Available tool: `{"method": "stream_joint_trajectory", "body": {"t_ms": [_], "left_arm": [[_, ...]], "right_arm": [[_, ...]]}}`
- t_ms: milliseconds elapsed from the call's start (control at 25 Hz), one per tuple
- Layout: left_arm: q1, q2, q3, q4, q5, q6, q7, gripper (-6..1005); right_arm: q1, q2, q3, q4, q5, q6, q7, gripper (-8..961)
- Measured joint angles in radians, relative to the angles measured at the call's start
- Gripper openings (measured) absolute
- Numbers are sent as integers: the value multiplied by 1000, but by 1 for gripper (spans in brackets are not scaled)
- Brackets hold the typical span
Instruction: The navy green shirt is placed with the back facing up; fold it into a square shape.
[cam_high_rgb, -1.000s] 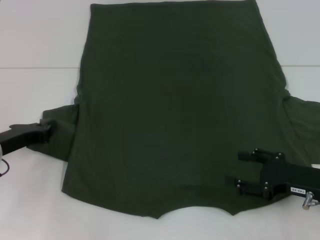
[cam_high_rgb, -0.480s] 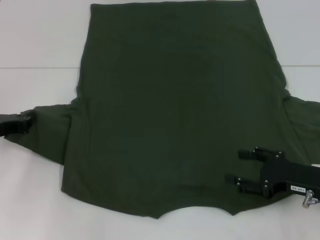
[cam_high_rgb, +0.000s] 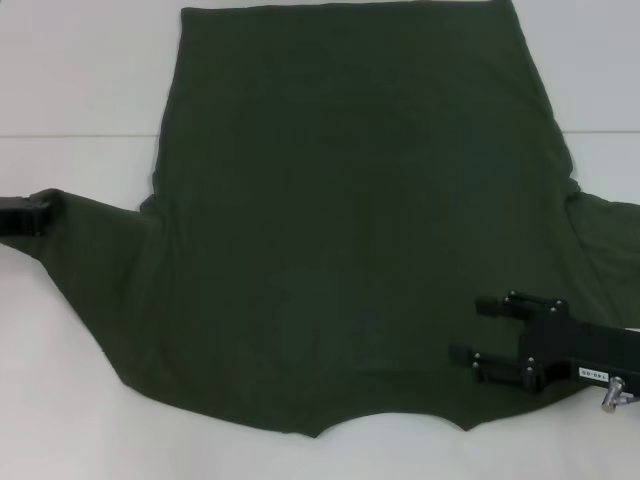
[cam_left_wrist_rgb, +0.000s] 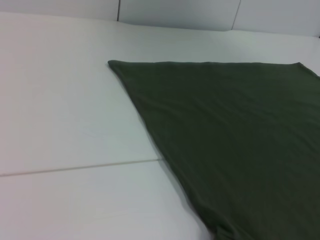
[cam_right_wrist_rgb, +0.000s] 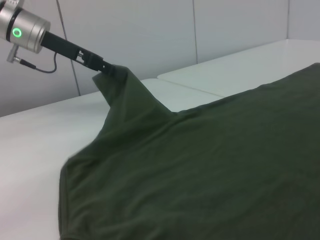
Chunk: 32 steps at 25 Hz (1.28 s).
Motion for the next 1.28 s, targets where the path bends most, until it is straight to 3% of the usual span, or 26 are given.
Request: {"method": "stream_joint_trajectory", "body": {"t_ms": [400,680,1000,1280], "left_arm": [[-50,15,64,8,166,36,-183,14],[-81,30,71,33,173,153,-344,16],[-140,46,125,29,193,256,-648,19],[-172,46,137,-14,189,257,-703,37]], "right_arm": [[6,0,0,3,0,6,0,826],[8,0,0,3,0,7,0,826],[10,0,0,12,-1,7,-6,826],[11,0,0,14,0,7,-8,825]]}}
